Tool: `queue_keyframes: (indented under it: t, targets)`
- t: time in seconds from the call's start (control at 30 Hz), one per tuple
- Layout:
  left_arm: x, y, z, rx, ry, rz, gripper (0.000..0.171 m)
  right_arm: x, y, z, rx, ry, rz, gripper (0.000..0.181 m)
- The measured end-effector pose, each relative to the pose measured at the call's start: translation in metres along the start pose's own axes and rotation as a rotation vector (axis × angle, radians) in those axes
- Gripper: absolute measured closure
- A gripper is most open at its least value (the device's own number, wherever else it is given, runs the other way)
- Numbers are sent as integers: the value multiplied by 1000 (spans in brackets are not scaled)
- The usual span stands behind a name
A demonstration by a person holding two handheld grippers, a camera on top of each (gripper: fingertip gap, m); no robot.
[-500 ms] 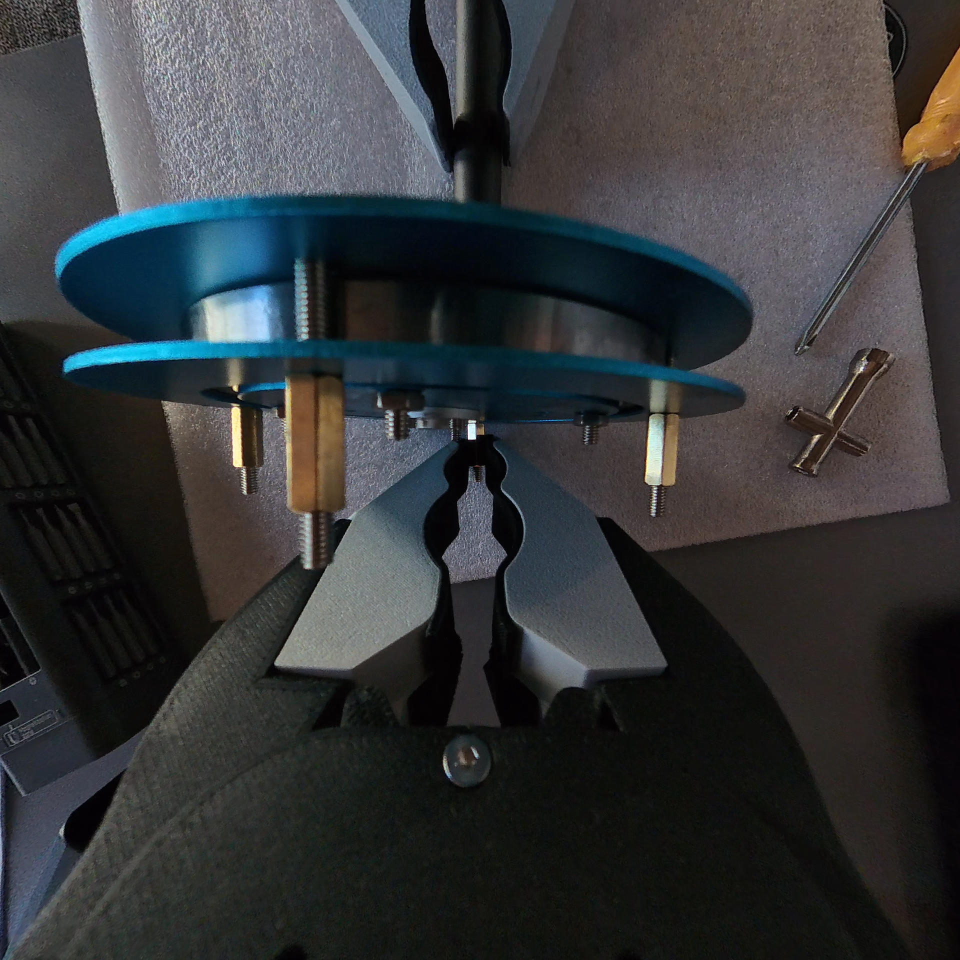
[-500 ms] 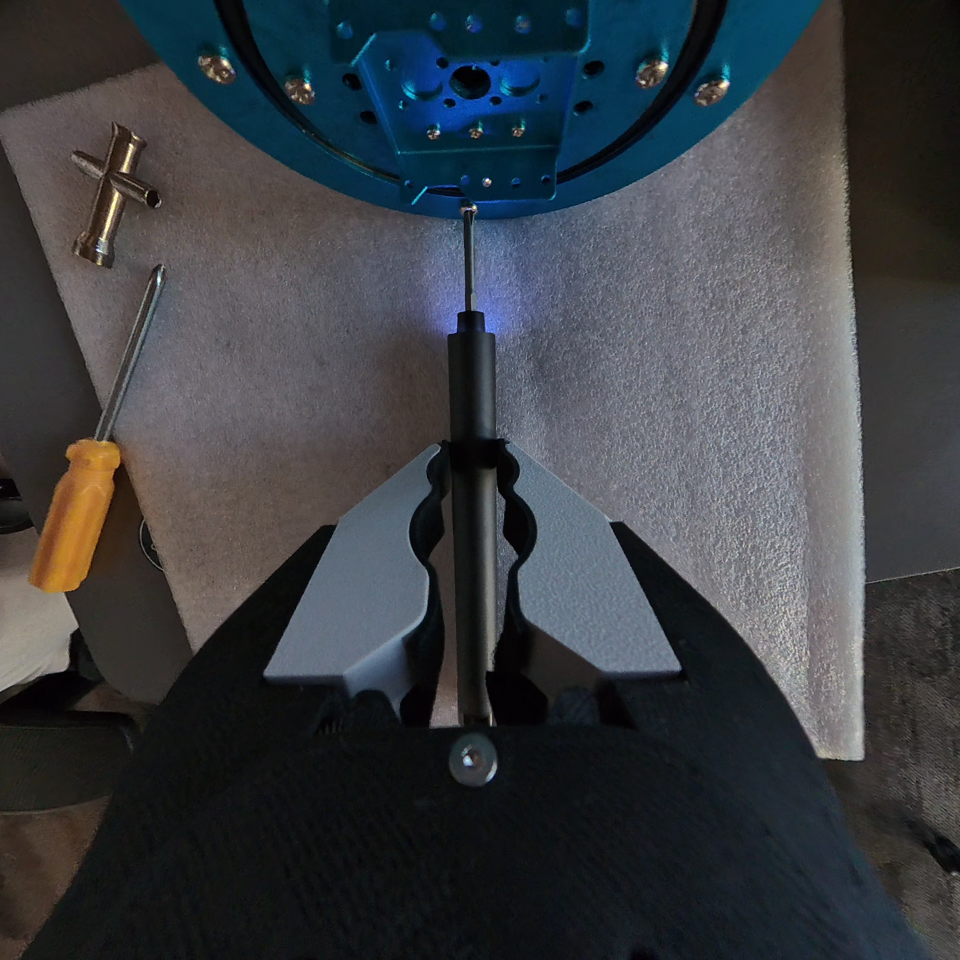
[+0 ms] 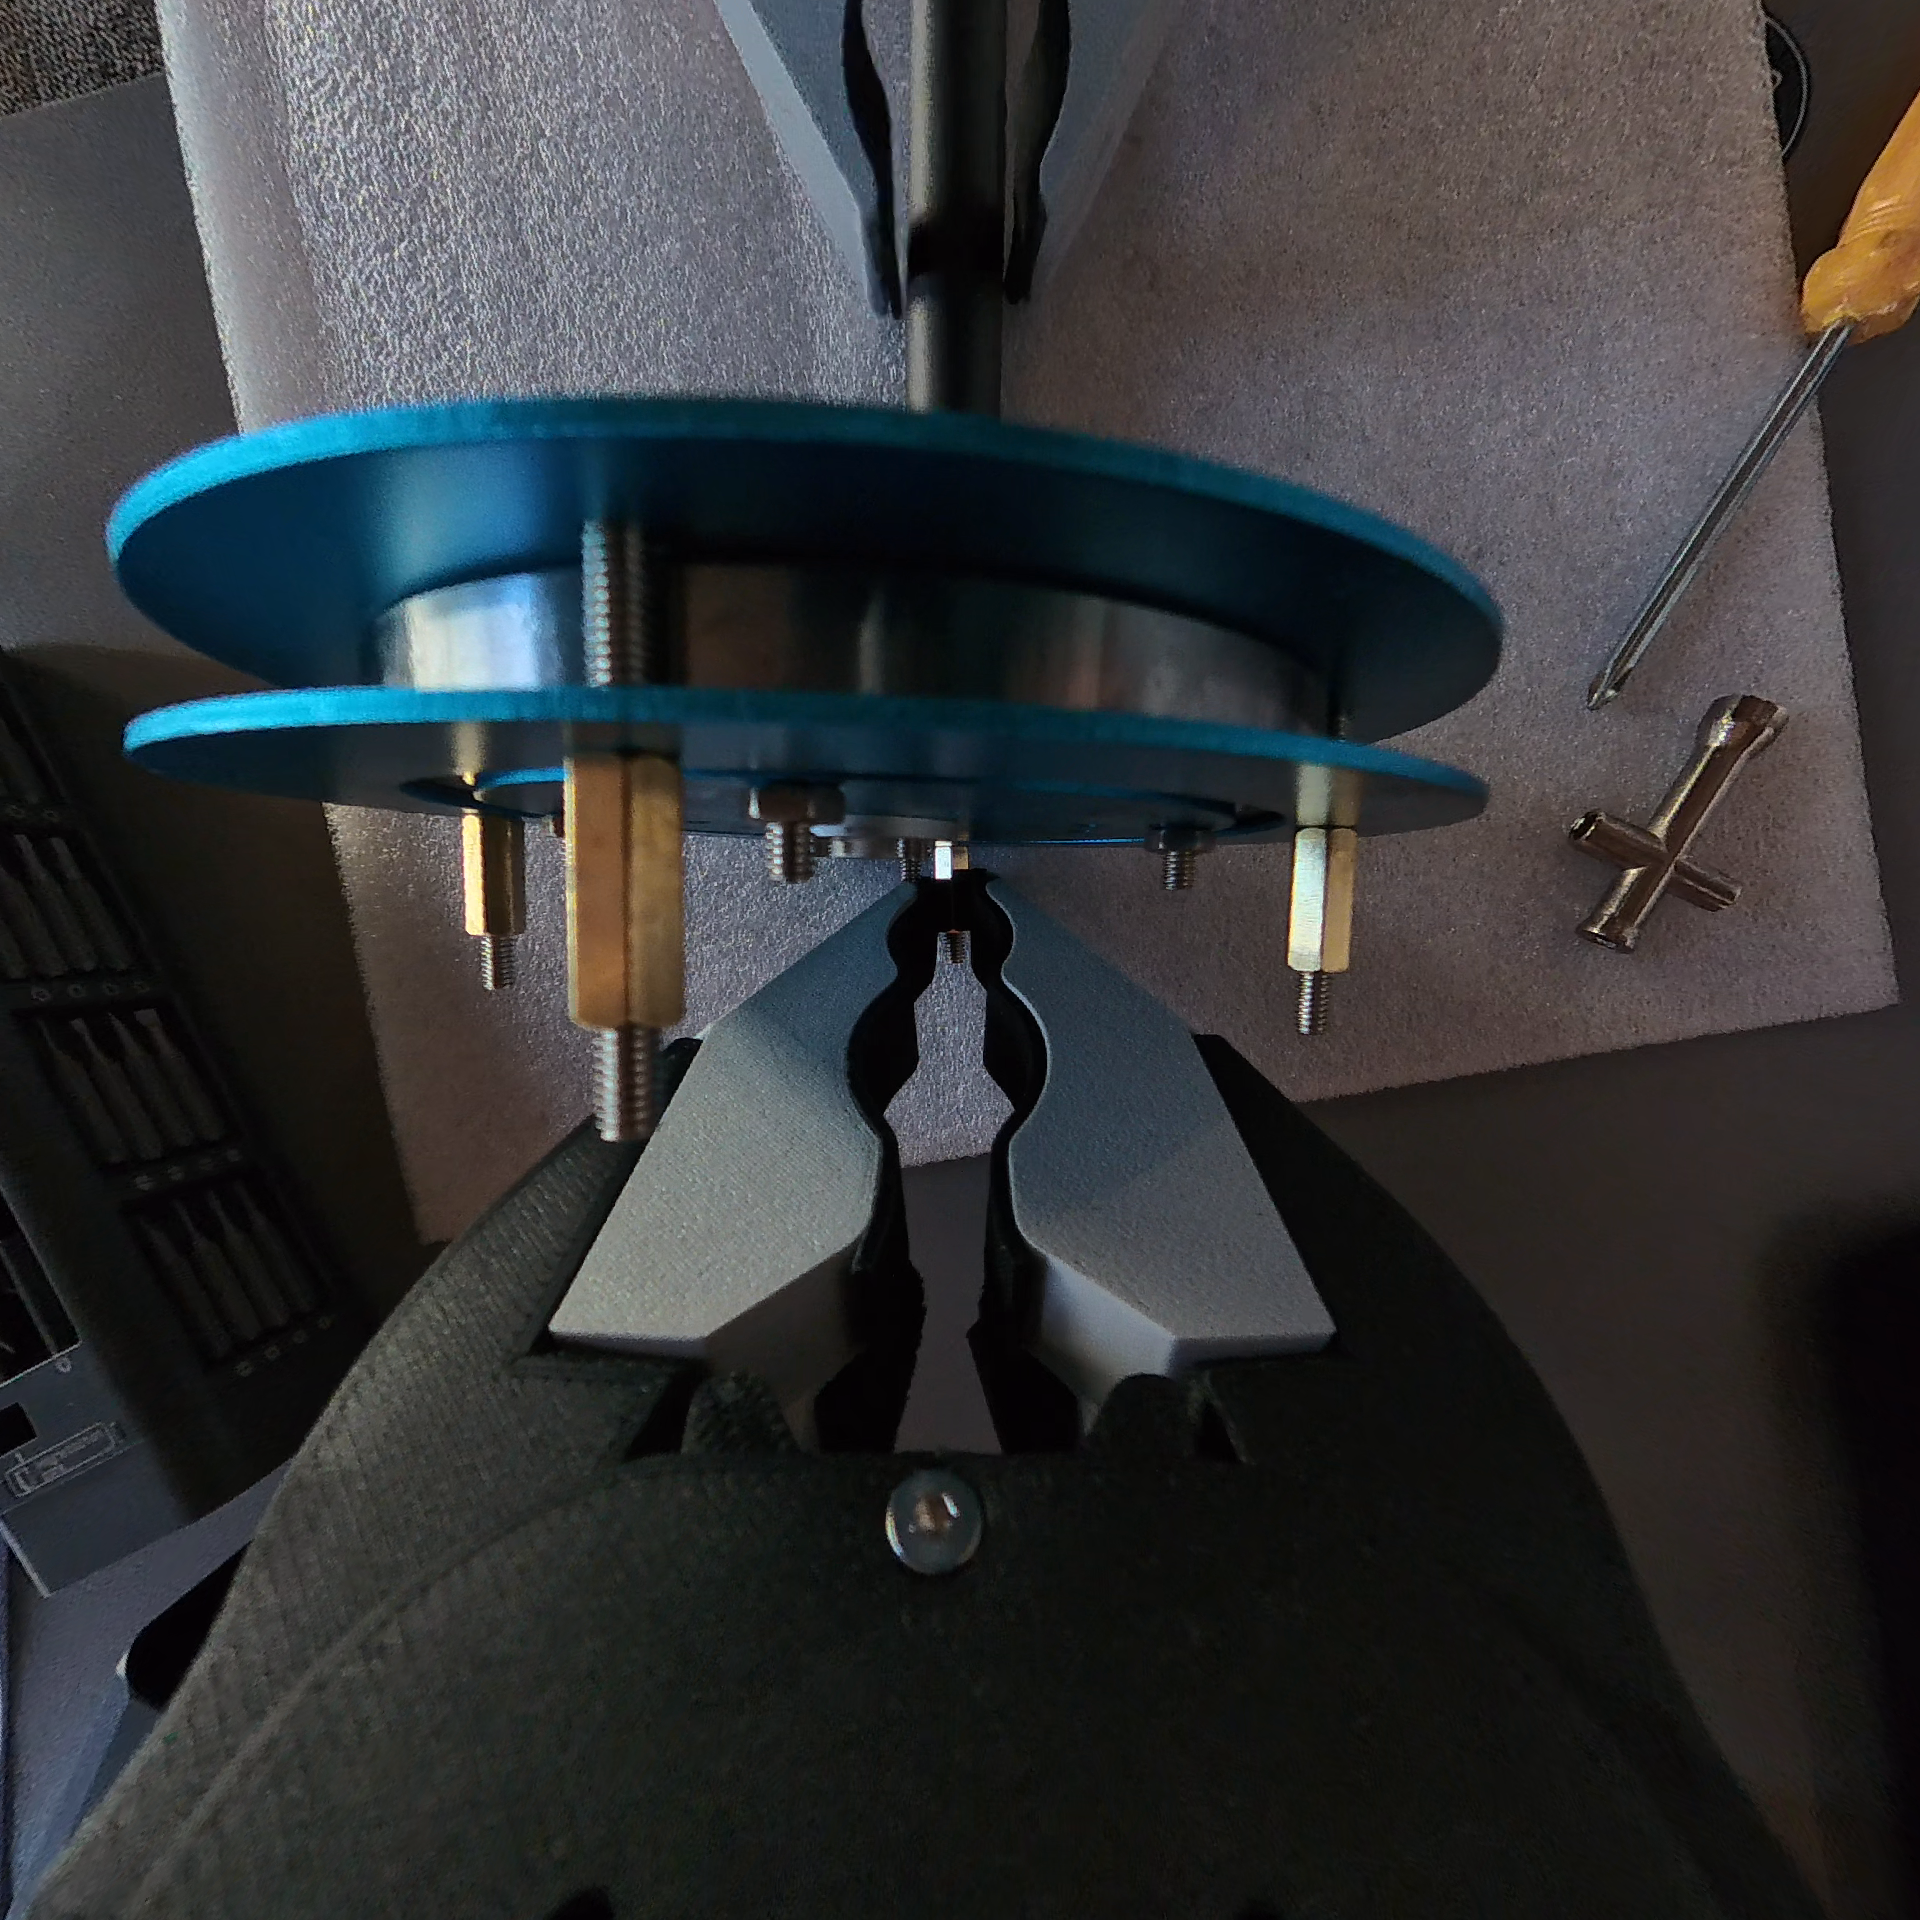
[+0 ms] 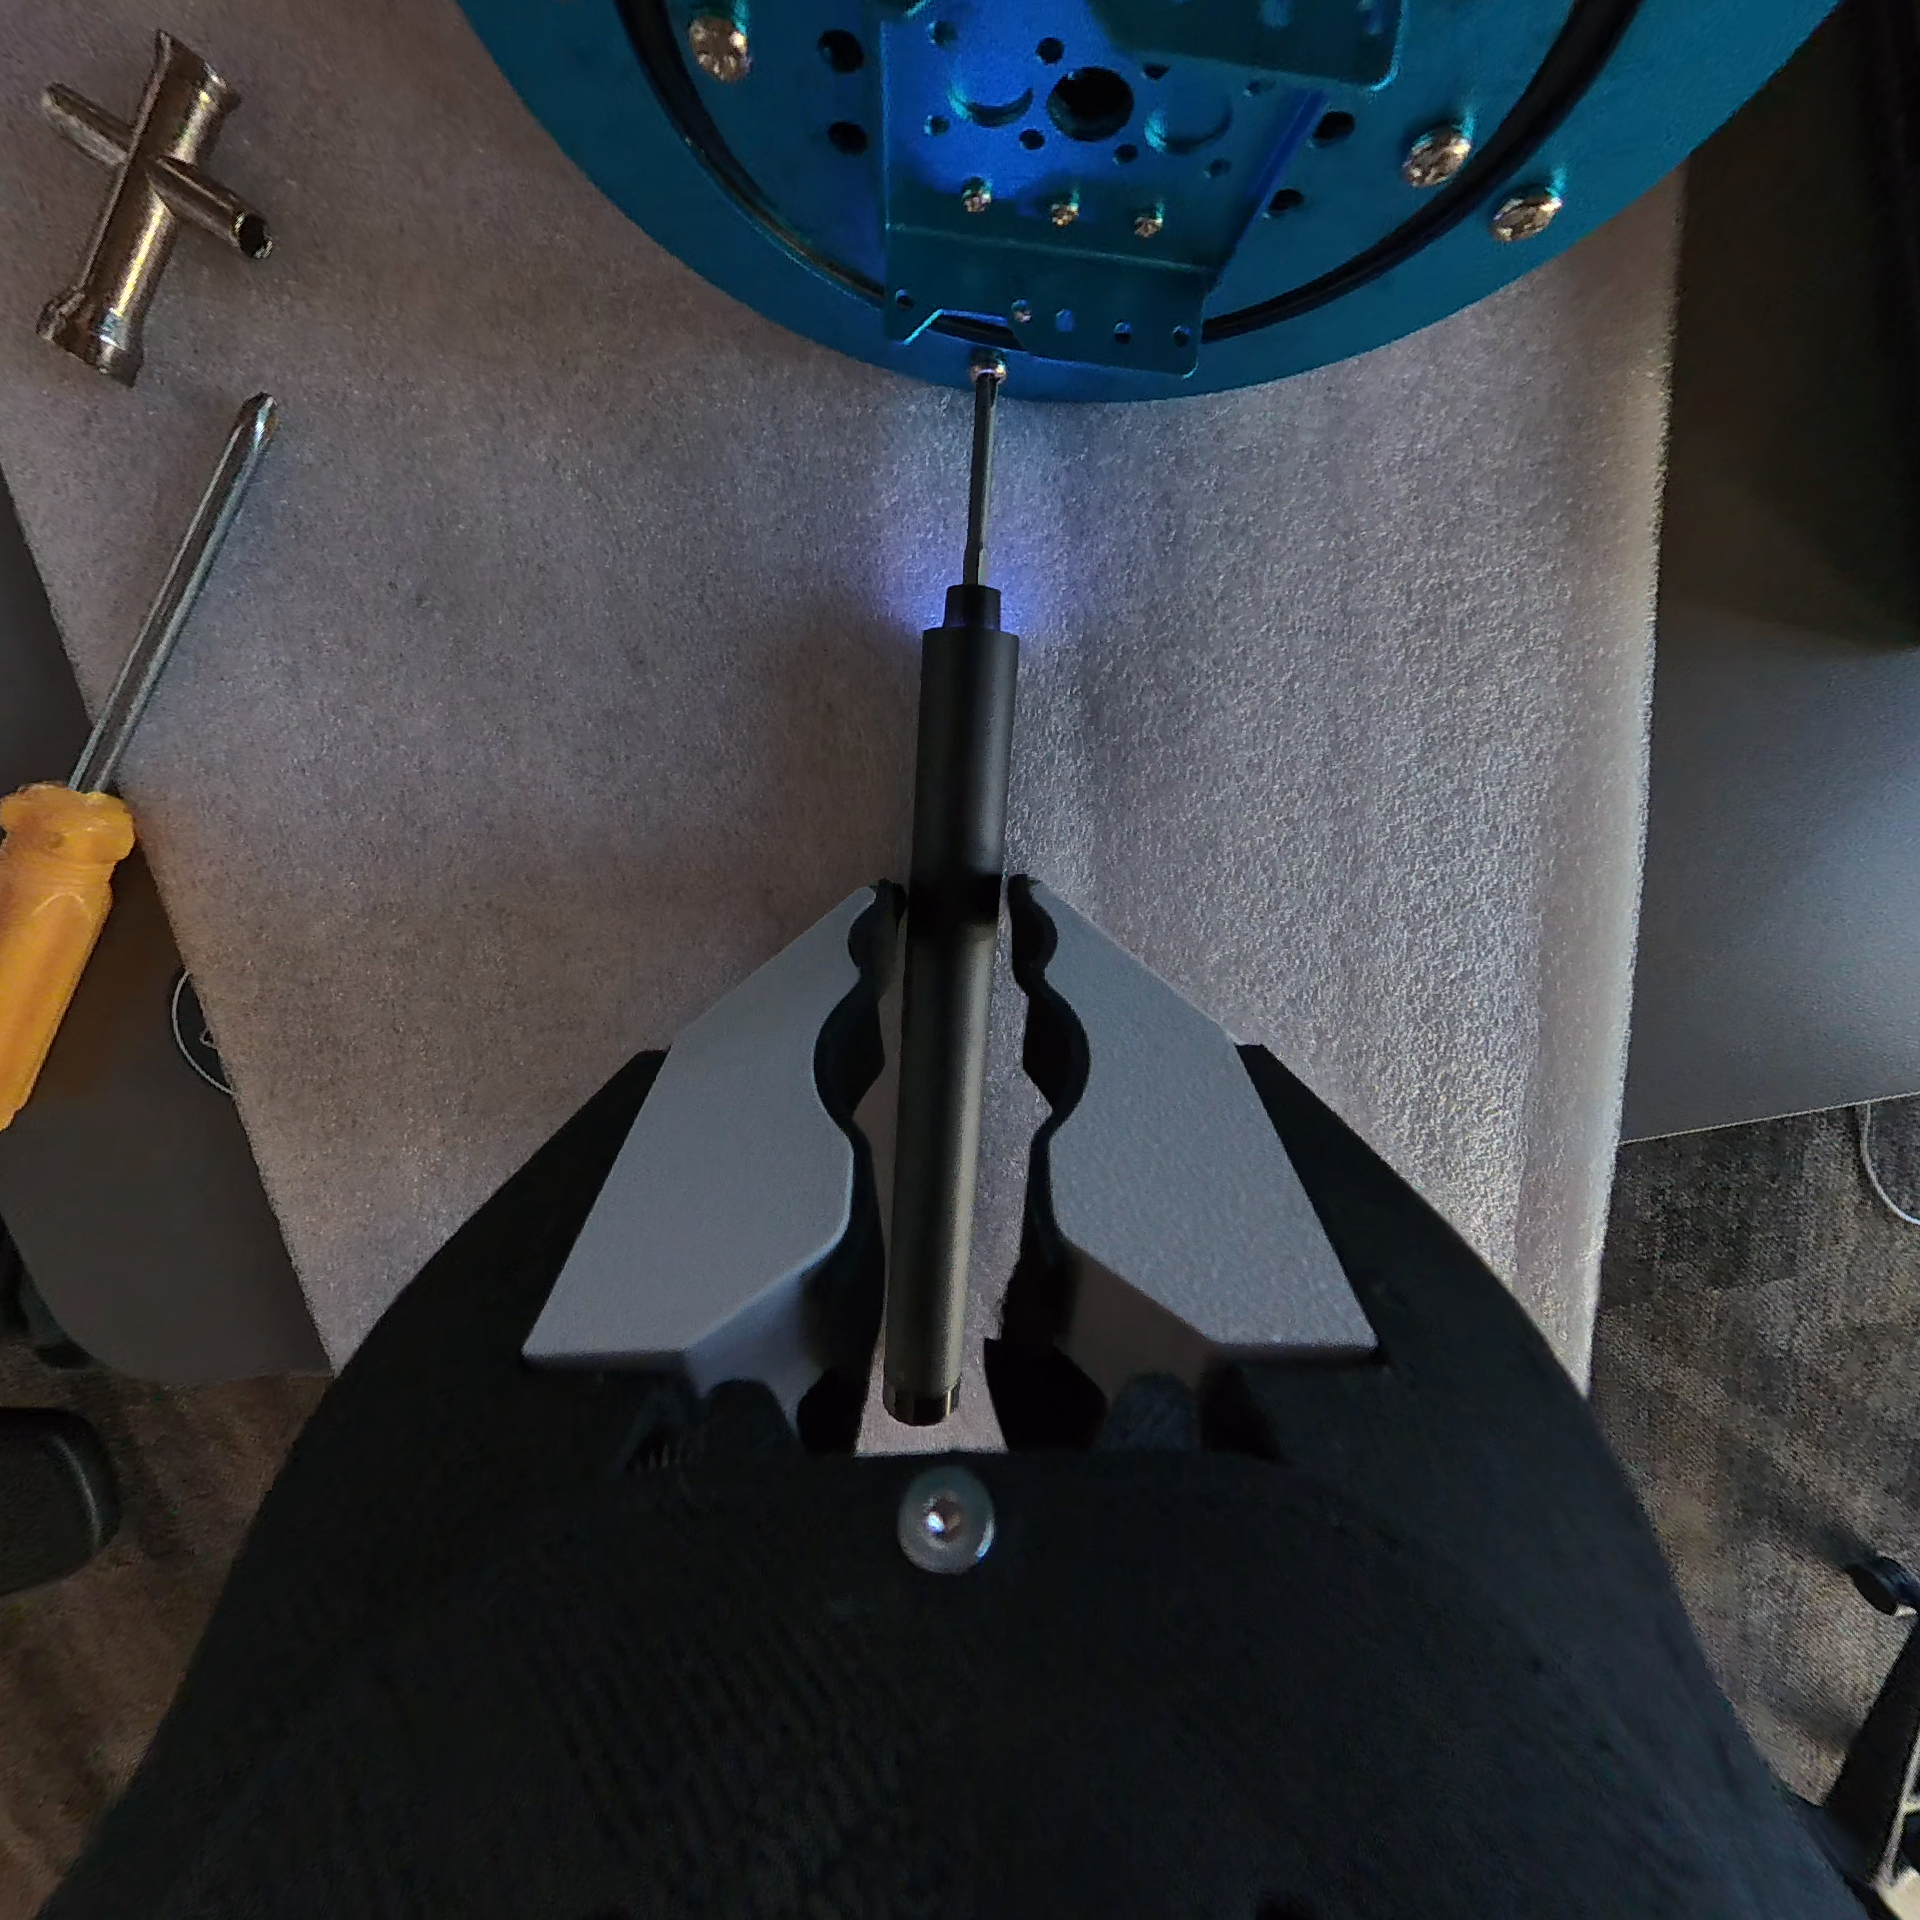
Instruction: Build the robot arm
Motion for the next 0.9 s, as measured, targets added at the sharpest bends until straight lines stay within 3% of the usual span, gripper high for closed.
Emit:
queue_keyframes:
  t: [0.17,0.4,0.9]
  targets:
    - [0,0,0,1,-2,-2,167,-1,4,-1,86,28,-66,161]
    - [0,0,0,-1,-1,0,167,1,-4,0,-22,5,41,161]
    - [0,0,0,-1,-1,-2,167,-1,-2,1,-17,24,42,166]
Point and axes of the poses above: each gripper's, where its closed fingertips meet, z out along the fingers, x out of its underside, y = z × x across the jaws, the point moved 7 cm from there along -z, back along the fingers, and after that the axes turned 6 degrees about -z, right-handed, at the moved point
